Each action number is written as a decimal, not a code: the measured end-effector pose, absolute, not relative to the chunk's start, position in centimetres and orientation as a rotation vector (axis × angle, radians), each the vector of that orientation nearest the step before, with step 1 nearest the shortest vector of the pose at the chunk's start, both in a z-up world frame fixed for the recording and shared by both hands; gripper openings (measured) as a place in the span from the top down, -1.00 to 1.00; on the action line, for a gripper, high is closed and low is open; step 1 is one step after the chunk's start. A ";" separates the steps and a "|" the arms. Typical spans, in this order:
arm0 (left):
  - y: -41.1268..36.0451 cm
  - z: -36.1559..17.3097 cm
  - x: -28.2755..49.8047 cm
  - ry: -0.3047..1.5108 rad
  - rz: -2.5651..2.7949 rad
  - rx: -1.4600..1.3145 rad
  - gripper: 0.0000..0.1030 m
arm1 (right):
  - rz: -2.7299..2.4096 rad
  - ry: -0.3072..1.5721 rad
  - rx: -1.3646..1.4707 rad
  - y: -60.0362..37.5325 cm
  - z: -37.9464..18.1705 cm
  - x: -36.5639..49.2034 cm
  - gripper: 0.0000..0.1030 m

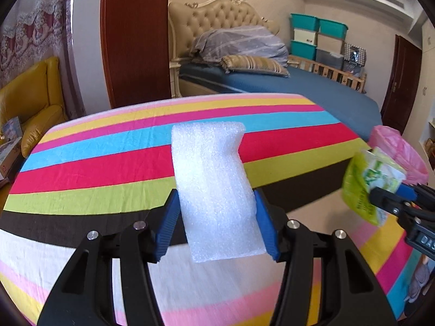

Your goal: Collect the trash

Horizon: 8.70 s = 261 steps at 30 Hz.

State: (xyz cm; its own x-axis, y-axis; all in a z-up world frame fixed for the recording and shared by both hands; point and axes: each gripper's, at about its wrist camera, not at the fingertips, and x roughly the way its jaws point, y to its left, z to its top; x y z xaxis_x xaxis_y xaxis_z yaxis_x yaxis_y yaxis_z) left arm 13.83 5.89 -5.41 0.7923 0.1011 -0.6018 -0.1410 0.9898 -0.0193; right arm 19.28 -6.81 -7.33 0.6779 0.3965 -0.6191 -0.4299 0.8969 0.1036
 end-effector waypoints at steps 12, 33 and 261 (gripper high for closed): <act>3.3 -4.5 9.5 0.535 0.105 -0.046 -0.04 | 0.476 0.607 -0.083 -5.7 -6.2 15.5 0.11; 0.1 -1.5 6.6 0.383 0.030 0.000 -0.06 | 0.453 0.433 -0.077 -8.4 -2.3 11.8 0.10; -13.9 -1.0 14.4 0.336 -0.412 0.074 -0.91 | -0.093 0.379 -0.009 -28.2 -2.3 9.1 -0.65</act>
State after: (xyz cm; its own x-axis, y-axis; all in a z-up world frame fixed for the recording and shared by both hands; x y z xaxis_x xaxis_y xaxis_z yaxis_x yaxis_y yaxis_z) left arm 14.40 -13.90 -0.97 0.8620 -0.3802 -0.3353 0.4045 0.9145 0.0029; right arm 9.10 -28.21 -2.26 0.9248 -0.0920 -0.3693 0.0887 0.9957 -0.0259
